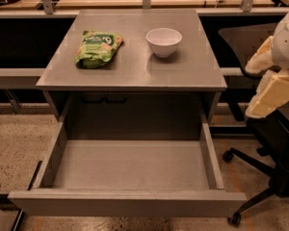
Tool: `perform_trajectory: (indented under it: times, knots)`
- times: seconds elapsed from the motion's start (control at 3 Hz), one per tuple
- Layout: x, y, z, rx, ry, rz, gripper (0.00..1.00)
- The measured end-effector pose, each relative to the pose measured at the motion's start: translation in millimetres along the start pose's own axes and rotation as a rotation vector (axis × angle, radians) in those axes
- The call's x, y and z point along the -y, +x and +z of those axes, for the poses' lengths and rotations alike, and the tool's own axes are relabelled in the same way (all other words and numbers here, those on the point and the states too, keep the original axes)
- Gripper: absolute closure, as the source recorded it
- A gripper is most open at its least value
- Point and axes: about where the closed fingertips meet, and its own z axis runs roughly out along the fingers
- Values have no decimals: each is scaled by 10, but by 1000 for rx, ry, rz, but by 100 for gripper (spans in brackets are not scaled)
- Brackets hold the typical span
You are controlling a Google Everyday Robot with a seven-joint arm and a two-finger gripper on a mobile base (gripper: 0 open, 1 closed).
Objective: Close top drawer
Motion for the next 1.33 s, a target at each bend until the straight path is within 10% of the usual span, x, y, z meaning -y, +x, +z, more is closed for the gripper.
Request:
perform_trajectory:
  times: [1.0, 1.33]
  knots:
    - [-536, 307, 497, -43, -54, 1, 100]
    - [-652, 370, 624, -58, -85, 4, 100]
